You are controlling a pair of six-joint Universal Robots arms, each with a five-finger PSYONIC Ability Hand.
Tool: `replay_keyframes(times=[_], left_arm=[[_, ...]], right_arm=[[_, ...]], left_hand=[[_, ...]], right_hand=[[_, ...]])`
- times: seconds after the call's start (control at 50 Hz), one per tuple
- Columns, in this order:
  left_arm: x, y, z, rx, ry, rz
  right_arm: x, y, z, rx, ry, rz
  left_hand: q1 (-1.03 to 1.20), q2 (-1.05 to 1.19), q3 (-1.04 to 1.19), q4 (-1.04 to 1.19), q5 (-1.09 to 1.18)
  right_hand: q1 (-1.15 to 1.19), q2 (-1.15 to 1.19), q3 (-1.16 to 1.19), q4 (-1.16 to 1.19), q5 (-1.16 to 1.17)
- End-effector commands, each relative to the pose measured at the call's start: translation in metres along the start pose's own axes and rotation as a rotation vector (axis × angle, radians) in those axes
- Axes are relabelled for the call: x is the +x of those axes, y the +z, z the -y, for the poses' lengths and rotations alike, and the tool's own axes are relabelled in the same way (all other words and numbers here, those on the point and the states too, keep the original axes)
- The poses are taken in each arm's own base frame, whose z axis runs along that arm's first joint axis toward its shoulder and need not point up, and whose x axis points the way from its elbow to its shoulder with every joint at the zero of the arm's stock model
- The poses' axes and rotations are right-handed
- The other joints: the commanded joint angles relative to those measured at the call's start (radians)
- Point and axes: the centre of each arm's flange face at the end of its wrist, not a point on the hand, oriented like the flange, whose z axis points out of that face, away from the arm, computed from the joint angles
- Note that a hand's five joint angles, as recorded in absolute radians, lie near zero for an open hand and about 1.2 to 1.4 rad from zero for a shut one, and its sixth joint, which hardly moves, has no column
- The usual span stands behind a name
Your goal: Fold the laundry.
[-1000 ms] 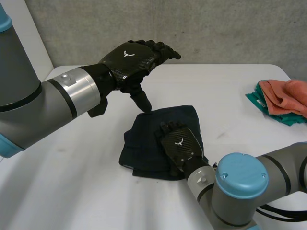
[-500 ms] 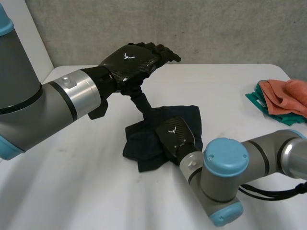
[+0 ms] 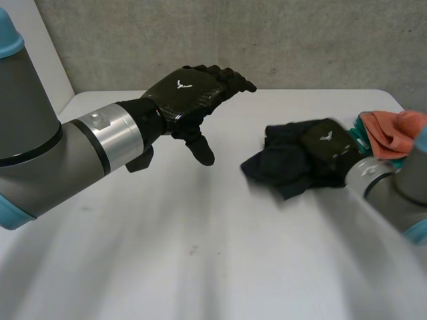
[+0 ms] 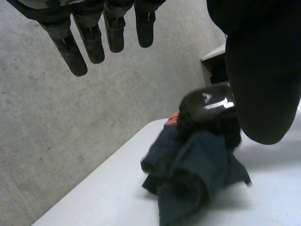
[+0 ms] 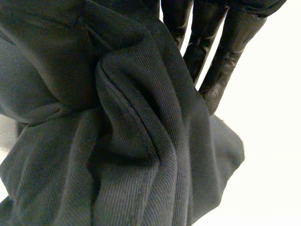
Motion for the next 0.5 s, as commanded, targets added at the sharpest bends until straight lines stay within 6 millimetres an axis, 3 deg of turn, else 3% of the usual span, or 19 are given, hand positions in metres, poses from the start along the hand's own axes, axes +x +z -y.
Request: replay_keyframes(times=[0.02,0.14,0.36,0.5], left_arm=[[0.000,0.000,0.000,0.000,0.001,0.000],[0.000,-0.002,0.006,0.014,0.010,0.006],[0.000,-0.004,0.012,0.031,0.018,0.012],[0.003,-0.004,0.013,0.033,0.020,0.004]], right_arm=[[0.089,0.008,0.011,0.127,-0.089,-0.115],[0.170,0.005,0.029,0.271,-0.073,-0.252],[0.264,-0.020,0.033,0.527,0.016,-0.388],[0.274,-0.014,-0.001,0.516,0.048,-0.402]], left_hand=[[0.000,-0.014,-0.021,-0.015,-0.031],[0.000,-0.014,-0.021,-0.015,-0.031],[0.003,-0.011,-0.018,-0.012,-0.028],[0.003,-0.011,-0.018,-0.012,-0.028]], right_hand=[[0.499,0.230,0.273,0.215,0.391],[0.499,0.230,0.273,0.215,0.391],[0.499,0.230,0.273,0.215,0.391],[0.499,0.230,0.273,0.215,0.391]])
